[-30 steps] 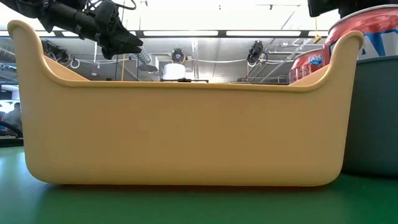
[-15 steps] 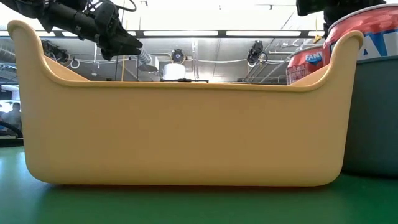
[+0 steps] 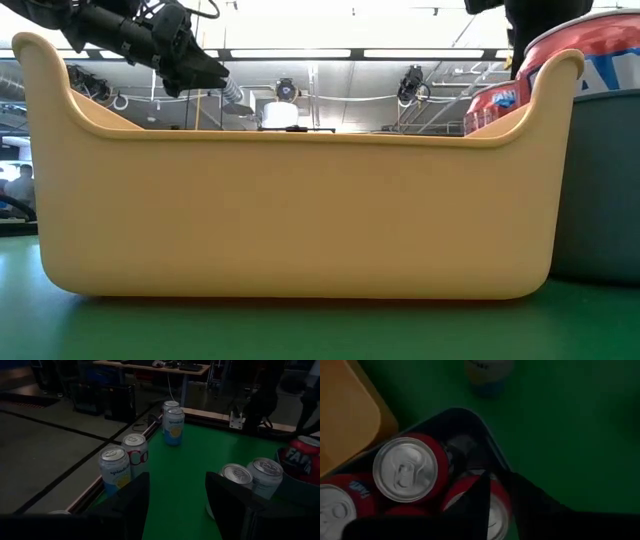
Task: Sort soda cans
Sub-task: Adjust the yellow bin on the table
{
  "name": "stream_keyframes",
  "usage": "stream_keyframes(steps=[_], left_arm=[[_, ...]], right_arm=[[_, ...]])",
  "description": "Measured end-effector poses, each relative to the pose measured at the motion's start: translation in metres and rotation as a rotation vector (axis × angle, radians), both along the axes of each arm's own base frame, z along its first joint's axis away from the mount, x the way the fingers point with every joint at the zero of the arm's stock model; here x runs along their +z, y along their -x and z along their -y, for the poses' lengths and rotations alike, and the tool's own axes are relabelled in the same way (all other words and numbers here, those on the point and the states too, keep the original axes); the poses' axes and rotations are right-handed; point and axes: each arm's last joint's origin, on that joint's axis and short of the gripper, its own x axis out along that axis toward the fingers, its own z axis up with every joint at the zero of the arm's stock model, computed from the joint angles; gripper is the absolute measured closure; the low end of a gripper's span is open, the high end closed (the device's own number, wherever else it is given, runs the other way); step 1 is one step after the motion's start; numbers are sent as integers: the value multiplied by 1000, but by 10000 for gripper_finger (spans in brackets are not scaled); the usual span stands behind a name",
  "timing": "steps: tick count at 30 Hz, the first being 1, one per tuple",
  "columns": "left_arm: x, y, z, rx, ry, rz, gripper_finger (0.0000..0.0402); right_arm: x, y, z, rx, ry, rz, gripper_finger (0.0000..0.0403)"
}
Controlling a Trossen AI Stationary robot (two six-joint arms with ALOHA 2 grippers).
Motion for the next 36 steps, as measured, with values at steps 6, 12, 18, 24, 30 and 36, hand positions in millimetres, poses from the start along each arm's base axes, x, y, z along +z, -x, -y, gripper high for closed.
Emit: stream_keyframes(steps=[6,12,18,24,30,36], left_arm=[[-2,-2,-1,-1,6,-17,204],[-5,-4,-3,-2,15,-32,204],[-8,-7,-5,-3,23,-47,204],[-9,-8,-6,-3,25,-55,204],[-9,-8,-6,-3,25,-55,204],[-9,-8,-6,-3,27,-53,204]], right_arm=[[-15,-11,2,81,-107,47,339],[-6,-21,-1,160,-133,146,347],[-3,-21,-3,233,-142,153,293],[-4,-20,-1,280,-115,129,183],[-6,-6,21,143,-87,-23,134],[2,2,55,59,-44,-51,146]])
